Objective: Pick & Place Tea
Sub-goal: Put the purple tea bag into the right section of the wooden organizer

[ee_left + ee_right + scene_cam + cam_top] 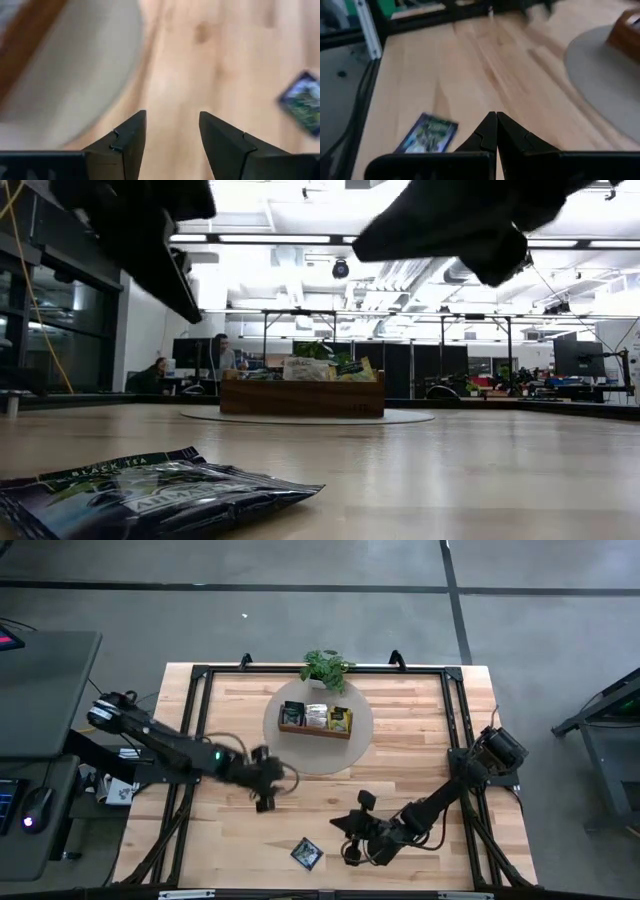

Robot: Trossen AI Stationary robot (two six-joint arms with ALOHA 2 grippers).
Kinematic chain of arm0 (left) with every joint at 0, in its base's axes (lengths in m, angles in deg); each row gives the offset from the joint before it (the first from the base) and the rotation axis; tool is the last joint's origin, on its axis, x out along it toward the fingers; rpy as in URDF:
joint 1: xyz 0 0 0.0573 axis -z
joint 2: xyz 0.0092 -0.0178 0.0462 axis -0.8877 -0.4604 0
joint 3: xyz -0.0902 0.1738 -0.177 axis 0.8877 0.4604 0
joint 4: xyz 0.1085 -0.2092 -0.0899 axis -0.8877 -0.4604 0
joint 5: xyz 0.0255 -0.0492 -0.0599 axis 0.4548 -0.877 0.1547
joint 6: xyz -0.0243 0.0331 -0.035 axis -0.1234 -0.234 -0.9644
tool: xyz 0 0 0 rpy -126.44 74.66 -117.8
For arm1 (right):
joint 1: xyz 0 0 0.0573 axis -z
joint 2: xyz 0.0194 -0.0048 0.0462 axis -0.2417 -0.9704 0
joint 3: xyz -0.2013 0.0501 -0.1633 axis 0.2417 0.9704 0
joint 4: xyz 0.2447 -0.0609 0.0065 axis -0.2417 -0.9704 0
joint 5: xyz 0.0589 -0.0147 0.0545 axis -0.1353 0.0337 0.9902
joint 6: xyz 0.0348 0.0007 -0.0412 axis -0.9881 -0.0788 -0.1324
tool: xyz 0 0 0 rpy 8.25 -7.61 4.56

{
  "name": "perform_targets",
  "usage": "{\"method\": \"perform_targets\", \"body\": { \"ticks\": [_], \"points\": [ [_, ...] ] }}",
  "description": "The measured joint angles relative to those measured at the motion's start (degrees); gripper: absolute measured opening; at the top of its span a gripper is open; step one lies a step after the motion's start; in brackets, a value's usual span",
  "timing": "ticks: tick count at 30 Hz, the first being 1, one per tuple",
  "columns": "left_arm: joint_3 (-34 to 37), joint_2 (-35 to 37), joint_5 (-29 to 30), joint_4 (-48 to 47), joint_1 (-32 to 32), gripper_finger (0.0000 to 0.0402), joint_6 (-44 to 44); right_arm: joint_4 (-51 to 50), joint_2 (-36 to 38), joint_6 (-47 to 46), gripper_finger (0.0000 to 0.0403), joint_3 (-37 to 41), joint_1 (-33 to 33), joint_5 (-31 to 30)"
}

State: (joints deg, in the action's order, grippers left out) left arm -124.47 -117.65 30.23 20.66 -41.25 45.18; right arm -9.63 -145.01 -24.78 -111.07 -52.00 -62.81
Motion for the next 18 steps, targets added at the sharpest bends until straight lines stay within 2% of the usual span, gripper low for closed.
{"method": "perform_targets", "body": {
  "ticks": [6,12,18],
  "points": [
    [6.65,0.22,5.24,11.20,9.63,0.0178,-9.75,-1.67,-3.67,3.35,0.0000,-7.37,-1.25,-1.54],
    [7.39,-2.17,9.70,17.69,14.39,0.0178,-12.41,-13.34,-10.88,0.26,0.0000,-19.63,-1.65,3.83],
    [7.34,-4.65,10.05,22.19,15.87,0.0178,-12.25,-24.68,-16.23,-6.60,0.0000,-30.68,-0.44,10.17]
  ]
}}
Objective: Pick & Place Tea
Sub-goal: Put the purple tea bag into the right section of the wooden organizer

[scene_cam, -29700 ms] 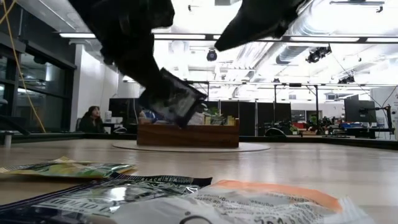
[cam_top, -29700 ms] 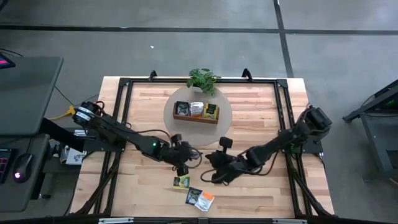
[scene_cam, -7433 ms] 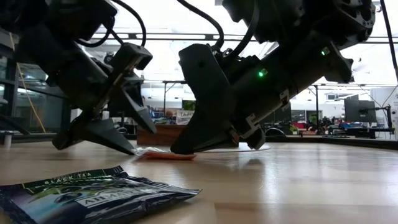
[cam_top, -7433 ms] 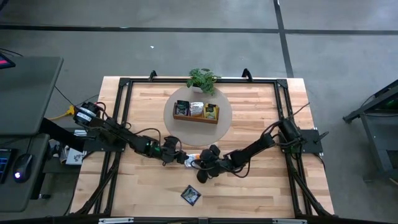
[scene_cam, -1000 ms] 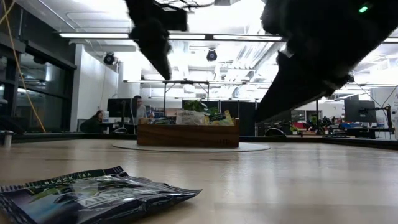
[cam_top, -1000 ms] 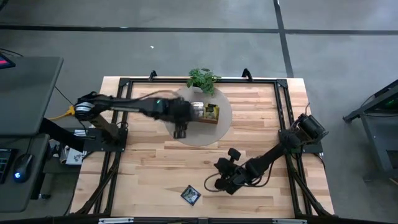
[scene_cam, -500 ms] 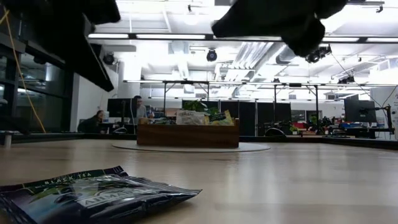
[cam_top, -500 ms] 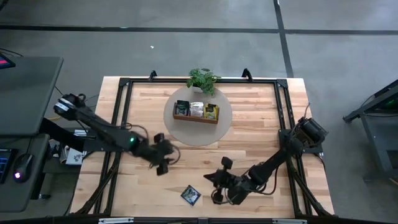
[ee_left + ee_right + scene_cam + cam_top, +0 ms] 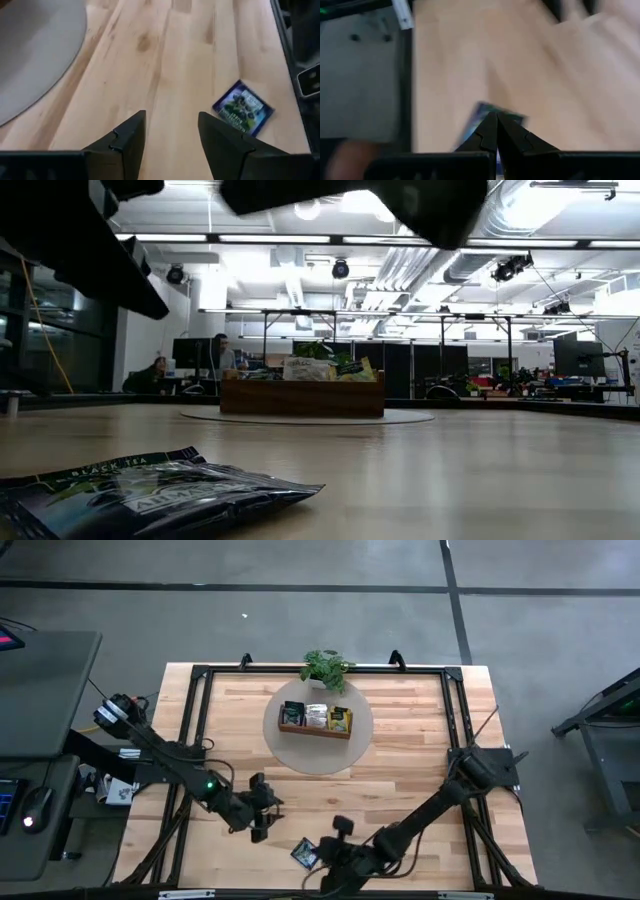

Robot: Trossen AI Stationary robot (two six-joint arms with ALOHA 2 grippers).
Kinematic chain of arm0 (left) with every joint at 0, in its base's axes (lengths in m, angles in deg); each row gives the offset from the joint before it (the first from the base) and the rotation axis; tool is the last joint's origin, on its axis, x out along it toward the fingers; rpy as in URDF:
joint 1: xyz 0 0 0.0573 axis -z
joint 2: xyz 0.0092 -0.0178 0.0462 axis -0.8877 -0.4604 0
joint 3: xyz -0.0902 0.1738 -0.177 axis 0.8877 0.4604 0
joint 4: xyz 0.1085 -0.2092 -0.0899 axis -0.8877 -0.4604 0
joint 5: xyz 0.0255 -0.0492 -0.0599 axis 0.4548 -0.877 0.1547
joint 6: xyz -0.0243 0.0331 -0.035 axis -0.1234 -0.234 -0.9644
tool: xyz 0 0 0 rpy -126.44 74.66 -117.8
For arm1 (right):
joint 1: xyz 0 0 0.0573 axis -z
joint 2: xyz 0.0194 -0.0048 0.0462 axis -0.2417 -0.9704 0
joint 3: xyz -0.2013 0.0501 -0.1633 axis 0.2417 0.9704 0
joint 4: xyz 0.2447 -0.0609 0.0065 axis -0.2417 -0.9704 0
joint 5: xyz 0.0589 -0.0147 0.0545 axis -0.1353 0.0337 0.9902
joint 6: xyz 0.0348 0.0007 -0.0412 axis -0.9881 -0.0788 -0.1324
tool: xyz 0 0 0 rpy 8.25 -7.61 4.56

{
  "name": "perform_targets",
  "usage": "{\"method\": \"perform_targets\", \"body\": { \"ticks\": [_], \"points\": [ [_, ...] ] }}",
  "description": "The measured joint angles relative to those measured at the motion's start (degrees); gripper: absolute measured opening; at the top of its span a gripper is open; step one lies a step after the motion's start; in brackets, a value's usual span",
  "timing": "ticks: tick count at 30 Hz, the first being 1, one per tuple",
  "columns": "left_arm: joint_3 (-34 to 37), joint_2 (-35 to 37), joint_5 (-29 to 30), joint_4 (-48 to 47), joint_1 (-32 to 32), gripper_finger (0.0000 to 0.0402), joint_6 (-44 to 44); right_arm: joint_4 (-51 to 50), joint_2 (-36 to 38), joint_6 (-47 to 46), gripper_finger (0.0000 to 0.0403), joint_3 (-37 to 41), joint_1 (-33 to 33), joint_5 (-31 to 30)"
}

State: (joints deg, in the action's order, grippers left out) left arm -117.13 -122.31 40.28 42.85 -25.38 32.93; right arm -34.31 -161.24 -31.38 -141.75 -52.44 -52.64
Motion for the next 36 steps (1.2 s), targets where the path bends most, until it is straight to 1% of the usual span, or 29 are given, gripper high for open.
{"method": "perform_targets", "body": {
  "ticks": [3,5,9,12,17,25,28,36],
  "points": [
    [-0.13,-2.08,-2.02,2.94,-0.06,0.0178,-0.61,-5.04,-2.49,-2.81,0.0000,-4.54,0.43,1.85],
    [0.06,-3.57,-2.72,4.60,-0.02,0.0178,-0.96,-6.50,-4.12,-3.73,0.0000,-7.03,0.66,3.37],
    [0.08,-7.58,-3.47,7.93,-0.02,0.0178,-1.25,-8.74,-6.71,-5.82,0.0000,-9.60,0.74,5.26],
    [0.00,-9.82,-3.72,10.18,-0.04,0.0178,-1.49,-11.50,-7.97,-8.26,0.0000,-10.12,0.67,6.30],
    [-0.02,-11.56,-5.17,12.23,-0.04,0.0178,-1.55,-11.40,-8.77,-10.32,0.0000,-10.46,0.76,7.54],
    [-0.07,-11.71,-6.47,15.08,-0.04,0.0178,-1.64,-11.94,-9.35,-10.52,0.0000,-10.37,0.79,8.11],
    [-0.07,-11.71,-6.49,15.10,-0.04,0.0178,-1.64,-11.83,-10.37,-10.54,0.0000,-10.31,0.94,9.30],
    [-0.07,-11.71,-6.45,15.52,-0.04,0.0178,-1.55,-12.22,-11.42,-11.39,0.0000,-10.25,1.33,9.58]
  ]
}}
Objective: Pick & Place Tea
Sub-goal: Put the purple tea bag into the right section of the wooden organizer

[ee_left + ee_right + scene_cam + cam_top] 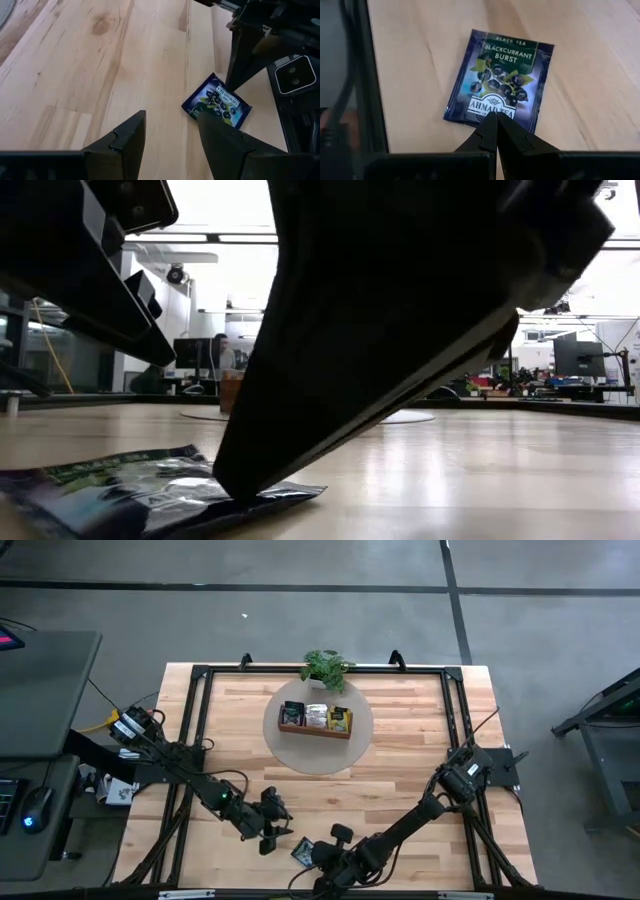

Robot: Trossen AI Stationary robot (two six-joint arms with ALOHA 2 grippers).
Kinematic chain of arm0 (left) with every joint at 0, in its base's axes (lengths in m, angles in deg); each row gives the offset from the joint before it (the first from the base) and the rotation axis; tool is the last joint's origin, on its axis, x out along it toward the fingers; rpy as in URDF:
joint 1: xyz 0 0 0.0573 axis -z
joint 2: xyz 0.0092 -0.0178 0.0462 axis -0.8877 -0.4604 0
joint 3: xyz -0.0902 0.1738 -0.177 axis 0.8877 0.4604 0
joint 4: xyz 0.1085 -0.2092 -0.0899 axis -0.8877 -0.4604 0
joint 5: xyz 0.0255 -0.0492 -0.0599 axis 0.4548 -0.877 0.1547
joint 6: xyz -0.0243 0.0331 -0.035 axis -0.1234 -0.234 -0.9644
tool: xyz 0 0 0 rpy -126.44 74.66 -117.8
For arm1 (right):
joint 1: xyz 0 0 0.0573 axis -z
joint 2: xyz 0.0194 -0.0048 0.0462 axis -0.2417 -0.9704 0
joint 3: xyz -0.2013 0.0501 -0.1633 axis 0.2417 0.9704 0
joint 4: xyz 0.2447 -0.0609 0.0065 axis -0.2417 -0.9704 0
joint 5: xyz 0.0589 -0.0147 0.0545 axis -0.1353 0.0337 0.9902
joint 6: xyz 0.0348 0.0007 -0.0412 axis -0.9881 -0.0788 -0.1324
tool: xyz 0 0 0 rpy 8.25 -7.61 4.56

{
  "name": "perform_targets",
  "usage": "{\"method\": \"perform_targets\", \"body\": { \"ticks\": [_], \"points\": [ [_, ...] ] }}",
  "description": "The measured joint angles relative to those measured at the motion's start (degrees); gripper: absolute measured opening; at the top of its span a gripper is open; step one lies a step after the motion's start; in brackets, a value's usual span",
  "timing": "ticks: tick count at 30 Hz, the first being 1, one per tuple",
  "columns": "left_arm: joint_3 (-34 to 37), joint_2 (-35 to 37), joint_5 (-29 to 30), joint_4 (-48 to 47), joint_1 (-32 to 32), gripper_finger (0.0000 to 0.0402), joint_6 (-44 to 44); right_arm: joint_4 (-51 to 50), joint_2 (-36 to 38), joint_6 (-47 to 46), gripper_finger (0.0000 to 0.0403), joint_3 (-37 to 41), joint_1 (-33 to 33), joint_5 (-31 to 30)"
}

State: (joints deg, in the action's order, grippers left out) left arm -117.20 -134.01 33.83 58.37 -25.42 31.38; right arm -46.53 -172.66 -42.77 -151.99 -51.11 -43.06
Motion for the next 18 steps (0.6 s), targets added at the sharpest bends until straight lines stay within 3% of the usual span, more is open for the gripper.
{"method": "perform_targets", "body": {
  "ticks": [9,18],
  "points": [
    [0.02,0.00,-1.80,-0.05,0.00,0.0178,-3.08,0.91,-1.61,-0.91,0.0000,-0.24,0.91,2.39],
    [0.02,0.00,-6.35,-3.55,-0.16,0.0178,-15.89,0.54,-1.94,-1.52,0.0000,-0.24,1.66,2.34]
  ]
}}
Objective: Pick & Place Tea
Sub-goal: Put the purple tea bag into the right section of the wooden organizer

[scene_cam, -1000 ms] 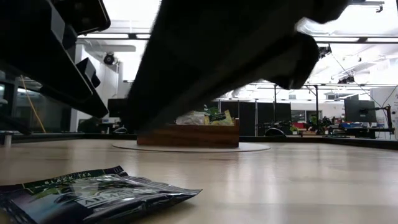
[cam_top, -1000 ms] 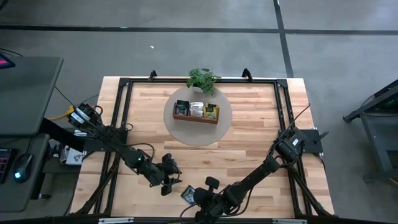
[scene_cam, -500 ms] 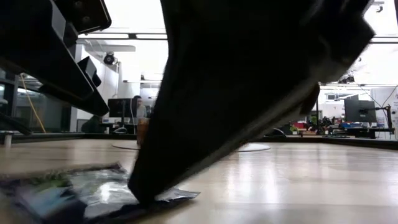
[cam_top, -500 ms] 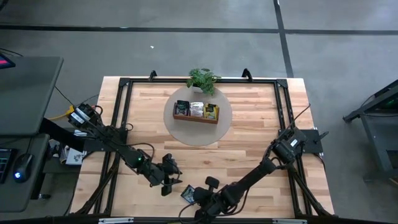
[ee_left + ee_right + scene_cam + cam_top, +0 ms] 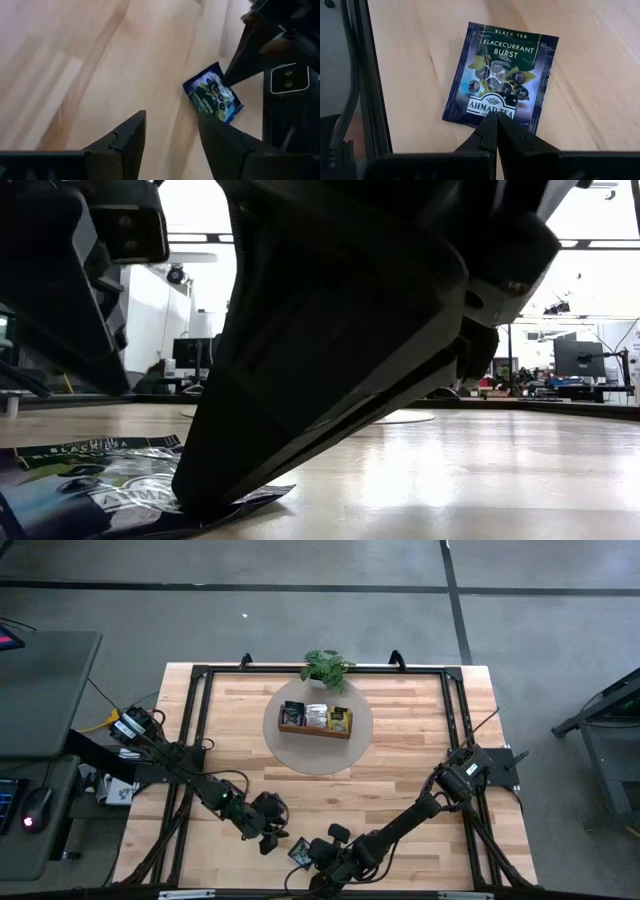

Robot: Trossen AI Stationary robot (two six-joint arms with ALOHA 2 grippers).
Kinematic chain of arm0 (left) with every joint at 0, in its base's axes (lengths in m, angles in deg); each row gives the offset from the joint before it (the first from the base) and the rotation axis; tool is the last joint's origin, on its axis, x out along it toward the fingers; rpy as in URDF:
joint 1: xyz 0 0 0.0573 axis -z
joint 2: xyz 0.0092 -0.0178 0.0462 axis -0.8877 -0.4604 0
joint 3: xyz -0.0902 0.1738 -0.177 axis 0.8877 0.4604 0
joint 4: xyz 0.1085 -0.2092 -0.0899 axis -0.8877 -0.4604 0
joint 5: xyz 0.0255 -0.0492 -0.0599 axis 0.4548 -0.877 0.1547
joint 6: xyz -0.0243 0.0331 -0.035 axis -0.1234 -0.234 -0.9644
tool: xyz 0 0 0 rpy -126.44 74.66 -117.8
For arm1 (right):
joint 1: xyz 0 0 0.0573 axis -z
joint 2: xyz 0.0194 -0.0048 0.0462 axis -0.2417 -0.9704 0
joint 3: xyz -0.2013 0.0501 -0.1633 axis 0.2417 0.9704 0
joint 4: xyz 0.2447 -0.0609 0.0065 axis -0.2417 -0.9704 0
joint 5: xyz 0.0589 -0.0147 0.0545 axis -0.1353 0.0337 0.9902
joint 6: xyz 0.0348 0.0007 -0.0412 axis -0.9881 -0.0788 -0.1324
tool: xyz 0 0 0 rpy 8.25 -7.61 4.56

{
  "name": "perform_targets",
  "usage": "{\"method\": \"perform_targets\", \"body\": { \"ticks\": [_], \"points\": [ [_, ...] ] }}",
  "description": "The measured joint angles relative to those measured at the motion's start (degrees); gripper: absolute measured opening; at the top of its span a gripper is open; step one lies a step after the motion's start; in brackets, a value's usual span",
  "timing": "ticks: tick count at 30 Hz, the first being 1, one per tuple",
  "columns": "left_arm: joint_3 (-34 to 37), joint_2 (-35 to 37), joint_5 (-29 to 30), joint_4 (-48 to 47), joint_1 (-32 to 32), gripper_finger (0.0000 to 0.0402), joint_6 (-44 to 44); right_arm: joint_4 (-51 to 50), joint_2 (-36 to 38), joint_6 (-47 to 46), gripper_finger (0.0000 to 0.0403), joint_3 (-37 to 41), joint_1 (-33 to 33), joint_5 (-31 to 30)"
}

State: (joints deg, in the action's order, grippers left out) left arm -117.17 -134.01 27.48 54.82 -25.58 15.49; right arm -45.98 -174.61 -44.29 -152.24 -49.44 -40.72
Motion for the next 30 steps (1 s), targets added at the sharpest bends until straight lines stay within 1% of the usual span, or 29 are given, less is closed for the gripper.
{"method": "perform_targets", "body": {
  "ticks": [5,8,11,14,17,21,25,26,30],
  "points": [
    [0.04,-0.02,-5.67,0.39,-2.33,0.0178,-5.94,-0.20,-0.07,1.10,0.0000,0.04,0.21,-1.29],
    [0.04,-0.02,-8.10,2.22,-3.65,0.0178,-9.54,-0.15,-0.11,1.32,0.0000,0.07,0.26,-1.47],
    [0.04,-0.02,-10.79,2.07,-4.85,0.0178,-13.72,-0.27,-0.12,1.53,0.0000,0.11,0.26,-2.06],
    [0.04,-0.02,-14.37,1.06,-5.65,0.0178,-14.46,-0.48,-0.14,2.30,0.0000,0.17,0.26,-3.25],
    [0.04,-0.06,-16.16,0.37,-6.15,0.0178,-17.01,-0.50,-0.15,2.80,0.0000,0.17,0.28,-3.35],
    [-0.04,-2.83,-18.06,2.30,-6.65,0.0178,-17.46,-0.52,-0.15,4.39,0.0000,0.19,0.71,-3.88],
    [-0.04,-7.21,-21.07,6.99,-6.72,0.0178,-20.20,-0.28,-0.18,6.11,0.0000,0.24,1.50,-4.16],
    [-0.09,-8.17,-21.33,8.98,-6.72,0.0178,-20.27,-0.28,-0.20,6.40,0.0000,0.24,1.64,-4.20],
    [-0.13,-9.40,-21.65,11.40,-6.72,0.0178,-20.32,0.06,-0.22,7.59,0.0000,0.26,1.85,-4.38]
  ]
}}
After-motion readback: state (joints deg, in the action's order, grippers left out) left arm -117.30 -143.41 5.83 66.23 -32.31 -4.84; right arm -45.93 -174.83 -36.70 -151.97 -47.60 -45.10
